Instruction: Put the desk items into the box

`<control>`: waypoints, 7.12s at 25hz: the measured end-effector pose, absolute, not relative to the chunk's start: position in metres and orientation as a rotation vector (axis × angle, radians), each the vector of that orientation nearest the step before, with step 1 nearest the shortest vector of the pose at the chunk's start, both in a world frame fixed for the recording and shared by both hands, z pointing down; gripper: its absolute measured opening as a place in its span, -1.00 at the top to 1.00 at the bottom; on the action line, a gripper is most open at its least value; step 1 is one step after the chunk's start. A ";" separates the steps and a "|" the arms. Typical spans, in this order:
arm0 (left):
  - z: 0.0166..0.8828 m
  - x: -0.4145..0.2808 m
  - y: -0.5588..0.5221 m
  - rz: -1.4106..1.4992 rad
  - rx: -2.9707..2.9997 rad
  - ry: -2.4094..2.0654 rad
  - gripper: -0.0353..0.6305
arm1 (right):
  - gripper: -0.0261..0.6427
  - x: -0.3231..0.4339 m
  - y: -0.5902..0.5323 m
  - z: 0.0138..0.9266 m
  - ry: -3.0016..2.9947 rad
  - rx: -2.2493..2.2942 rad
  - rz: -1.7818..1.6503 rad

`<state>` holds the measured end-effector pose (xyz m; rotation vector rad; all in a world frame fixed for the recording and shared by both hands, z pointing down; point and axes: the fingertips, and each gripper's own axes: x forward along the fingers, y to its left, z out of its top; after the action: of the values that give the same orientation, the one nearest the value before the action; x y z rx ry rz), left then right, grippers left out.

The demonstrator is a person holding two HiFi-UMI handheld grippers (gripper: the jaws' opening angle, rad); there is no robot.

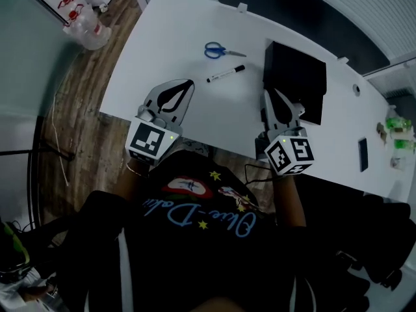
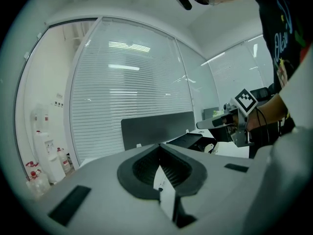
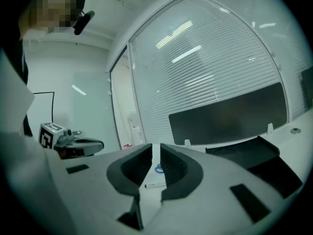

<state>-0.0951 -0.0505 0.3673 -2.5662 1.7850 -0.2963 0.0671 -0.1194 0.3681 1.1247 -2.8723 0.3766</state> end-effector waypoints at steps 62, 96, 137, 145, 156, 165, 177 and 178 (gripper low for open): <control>0.368 -0.247 -0.061 -0.200 -2.351 2.211 0.87 | 0.53 -0.065 -0.152 0.544 -1.953 -0.262 -0.437; 0.369 -0.249 -0.048 -0.240 -2.279 2.287 0.87 | 0.70 -0.059 -0.157 0.575 -1.866 -0.395 -0.451; 0.359 -0.195 -0.076 -0.268 -2.521 1.959 0.87 | 0.70 -0.060 -0.159 0.442 -2.505 0.355 -0.024; 0.358 -0.181 -0.084 -0.226 -2.598 1.905 0.87 | 0.70 -0.052 -0.158 0.416 -2.574 0.449 0.002; 0.356 -0.175 -0.094 -0.281 -2.602 1.835 0.87 | 0.70 -0.033 -0.155 0.392 -2.661 0.580 0.066; 0.351 -0.169 -0.098 -0.286 -2.634 1.759 0.87 | 0.70 -0.024 -0.151 0.370 -2.724 0.668 0.086; 0.340 -0.167 -0.097 -0.323 -2.615 1.694 0.87 | 0.70 -0.022 -0.143 0.350 -2.773 0.731 0.114; 0.341 -0.166 -0.096 -0.315 -2.623 1.692 0.87 | 0.70 -0.022 -0.143 0.349 -2.775 0.735 0.114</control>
<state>-0.1664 -0.0965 0.3411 -2.6227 1.6922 -0.3153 -0.0217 -0.1426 0.3488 0.7348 -2.7754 0.1140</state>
